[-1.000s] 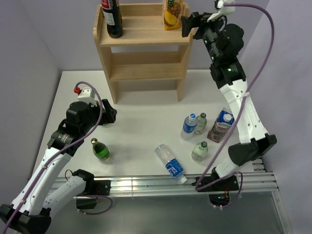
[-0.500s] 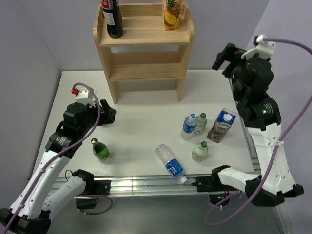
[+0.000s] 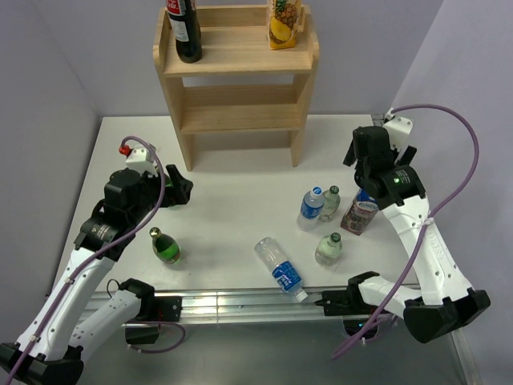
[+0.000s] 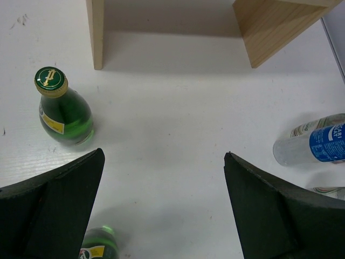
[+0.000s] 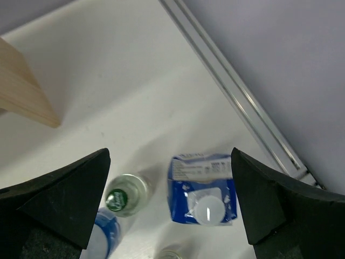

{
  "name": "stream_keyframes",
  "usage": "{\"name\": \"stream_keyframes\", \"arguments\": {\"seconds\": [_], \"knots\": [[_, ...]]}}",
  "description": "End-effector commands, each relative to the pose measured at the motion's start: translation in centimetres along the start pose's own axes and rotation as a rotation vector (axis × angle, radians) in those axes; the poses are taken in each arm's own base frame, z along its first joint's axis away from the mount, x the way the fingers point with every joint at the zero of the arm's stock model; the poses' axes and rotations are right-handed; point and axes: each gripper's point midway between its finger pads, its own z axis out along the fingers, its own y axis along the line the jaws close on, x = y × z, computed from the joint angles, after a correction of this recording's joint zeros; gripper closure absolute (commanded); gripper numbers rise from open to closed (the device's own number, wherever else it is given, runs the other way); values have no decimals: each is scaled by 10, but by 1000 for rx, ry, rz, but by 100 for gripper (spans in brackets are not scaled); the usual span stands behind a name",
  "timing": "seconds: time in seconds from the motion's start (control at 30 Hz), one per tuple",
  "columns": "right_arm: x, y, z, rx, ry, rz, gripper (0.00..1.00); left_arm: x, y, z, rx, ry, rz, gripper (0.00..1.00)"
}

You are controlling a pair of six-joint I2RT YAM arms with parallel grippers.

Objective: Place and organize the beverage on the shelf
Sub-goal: Place the drink on the shelf, then pick up the drink from the center of the board.

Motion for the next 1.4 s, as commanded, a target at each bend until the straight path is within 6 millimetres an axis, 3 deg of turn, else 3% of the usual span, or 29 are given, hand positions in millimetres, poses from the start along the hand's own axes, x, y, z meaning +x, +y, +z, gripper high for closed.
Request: {"name": "stream_keyframes", "arguments": {"seconds": [0.0,0.27,0.6,0.9,1.1,1.37], "knots": [[14,-34,-1,111,-14,83,0,-3,-6,0,34,-15,-8,1],[47,-50,-5,100,28,97,1,-2,-10,-2,60,-16,-8,0],[82,-33,-1,-30,98,52,2,-3,-15,-6,94,-22,-2,1],[115,-31,19,-25,105,14,3,-2,-23,-11,141,-25,0,1],[109,-24,22,-86,33,20,4,-3,-27,-15,164,-33,6,0],[111,-22,36,-37,38,-20,5,-4,-30,-18,178,-39,9,1]]}}
